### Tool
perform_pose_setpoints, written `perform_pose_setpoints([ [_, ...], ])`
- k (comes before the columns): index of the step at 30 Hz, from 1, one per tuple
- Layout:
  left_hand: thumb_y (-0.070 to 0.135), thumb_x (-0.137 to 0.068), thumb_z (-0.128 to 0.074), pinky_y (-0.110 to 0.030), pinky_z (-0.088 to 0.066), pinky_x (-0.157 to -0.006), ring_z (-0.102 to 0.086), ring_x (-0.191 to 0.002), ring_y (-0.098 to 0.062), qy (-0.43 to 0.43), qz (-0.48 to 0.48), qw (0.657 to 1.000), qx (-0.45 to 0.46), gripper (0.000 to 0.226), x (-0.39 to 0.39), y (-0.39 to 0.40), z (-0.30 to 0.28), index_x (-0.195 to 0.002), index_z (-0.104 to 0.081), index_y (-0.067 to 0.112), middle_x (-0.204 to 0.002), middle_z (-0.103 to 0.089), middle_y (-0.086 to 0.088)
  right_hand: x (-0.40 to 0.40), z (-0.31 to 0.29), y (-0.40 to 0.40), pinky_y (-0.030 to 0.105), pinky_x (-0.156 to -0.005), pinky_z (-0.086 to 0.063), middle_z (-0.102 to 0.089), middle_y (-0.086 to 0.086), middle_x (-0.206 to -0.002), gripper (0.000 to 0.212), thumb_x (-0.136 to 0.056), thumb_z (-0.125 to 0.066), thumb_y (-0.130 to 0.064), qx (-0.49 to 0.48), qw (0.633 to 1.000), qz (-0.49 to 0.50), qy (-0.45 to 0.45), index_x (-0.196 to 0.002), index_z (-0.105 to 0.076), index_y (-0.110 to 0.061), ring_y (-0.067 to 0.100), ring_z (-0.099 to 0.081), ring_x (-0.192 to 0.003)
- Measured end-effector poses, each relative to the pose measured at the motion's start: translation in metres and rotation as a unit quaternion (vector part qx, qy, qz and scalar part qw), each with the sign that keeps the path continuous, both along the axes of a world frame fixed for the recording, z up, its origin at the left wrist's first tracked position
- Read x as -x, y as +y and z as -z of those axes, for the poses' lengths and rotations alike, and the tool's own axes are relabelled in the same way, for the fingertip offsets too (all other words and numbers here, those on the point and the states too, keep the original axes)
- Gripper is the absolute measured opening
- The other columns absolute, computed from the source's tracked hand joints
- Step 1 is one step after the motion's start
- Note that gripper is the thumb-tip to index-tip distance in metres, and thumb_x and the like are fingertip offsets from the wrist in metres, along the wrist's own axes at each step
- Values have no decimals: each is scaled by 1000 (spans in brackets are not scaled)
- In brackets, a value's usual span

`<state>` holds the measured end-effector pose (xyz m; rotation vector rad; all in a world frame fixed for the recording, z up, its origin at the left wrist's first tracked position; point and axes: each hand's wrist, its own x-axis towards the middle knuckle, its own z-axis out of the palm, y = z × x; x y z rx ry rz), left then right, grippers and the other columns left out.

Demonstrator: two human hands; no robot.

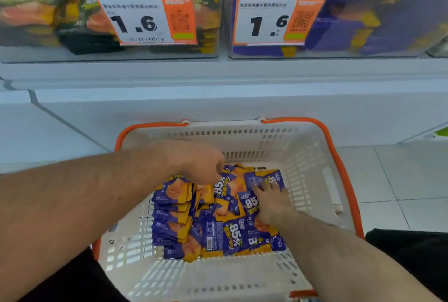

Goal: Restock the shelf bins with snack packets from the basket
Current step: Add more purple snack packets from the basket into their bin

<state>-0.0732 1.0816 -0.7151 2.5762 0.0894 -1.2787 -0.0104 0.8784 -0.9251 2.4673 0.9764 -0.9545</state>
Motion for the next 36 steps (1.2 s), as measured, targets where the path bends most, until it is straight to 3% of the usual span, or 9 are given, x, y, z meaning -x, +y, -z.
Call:
perform_pose_setpoints([
  [6, 30, -103, -45, -35, -44, -105, -53, -122, -20, 11, -8, 1000, 6, 38, -8, -8, 1, -139, -49, 19, -137, -54, 0, 8, 2, 5, 53, -118, -18, -28, 19, -152, 90, -83, -73, -24, 1, 997, -51, -51, -154, -18, -15, 38, -25, -141],
  [11, 29, -102, -46, -34, -43, -103, -53, -122, -20, -2, -13, 1000, 9, 39, -9, -8, -5, -140, -49, 18, -138, -54, 0, -3, -11, 12, 49, -113, -29, -45, 11, -144, 45, -93, -56, -11, -18, 997, 68, 32, -137, -53, -19, 31, -42, -132],
  [14, 28, -102, -46, -35, -45, -103, -55, -119, -21, -33, -16, 999, 10, 37, -10, -6, -16, -136, -53, 17, -136, -56, -1, -14, -30, 11, 39, -80, -49, -62, 9, -114, 32, -94, -47, 1, -97, 973, 169, 126, -106, -67, -21, 27, -59, -100],
  [17, 31, -100, -47, -34, -48, -97, -57, -113, -19, -72, -15, 997, 2, 37, -9, -4, -27, -134, -55, 19, -134, -57, 0, -28, -61, 14, 36, -61, -40, -55, 7, -81, 27, -91, -44, 3, -160, 963, 190, 107, -77, -56, -18, 22, -49, -71],
  [20, 35, -96, -51, -36, -49, -96, -57, -108, -18, -98, -46, 994, -4, 37, -7, 1, -30, -129, -52, 18, -127, -57, 1, -37, -105, 27, 29, -56, -42, -64, 9, -87, 25, -91, -44, -1, -219, 948, 207, 104, -99, -66, -10, 22, -55, -71],
  [23, 37, -96, -52, -34, -48, -94, -58, -108, -20, -116, -101, 988, 13, 37, -6, 8, -37, -126, -52, 16, -123, -59, -2, -48, -158, 40, 26, -59, -44, -63, 2, -85, 24, -90, -47, -1, -273, 938, 192, 95, -90, -64, -17, 21, -59, -81],
  [26, 47, -97, -50, -36, -54, -90, -63, -107, -22, -134, -161, 977, 43, 47, -5, 14, -50, -126, -57, 11, -121, -64, -6, -60, -212, 49, 36, -73, -49, -66, 10, -96, 16, -87, -55, 3, -341, 911, 209, 100, -91, -68, -5, 28, -61, -93],
  [32, 22, -96, -61, -32, -56, -77, -66, -87, -18, -155, -285, 890, 321, 19, -5, 10, -94, -114, -65, 16, -107, -73, -5, -60, -299, 57, 30, -61, -39, -60, 10, -75, 27, -88, -52, 9, -501, 806, 275, 155, -73, -61, -12, 22, -54, -71],
  [36, 10, -96, -60, -31, -60, -64, -72, -77, -20, -224, -343, 814, 411, 15, -1, 7, -122, -108, -67, 15, -96, -76, -8, -51, -323, 61, 31, -82, -51, -66, 7, -100, 13, -83, -69, -10, -592, 774, 223, -7, -86, -64, -21, 22, -63, -91],
])
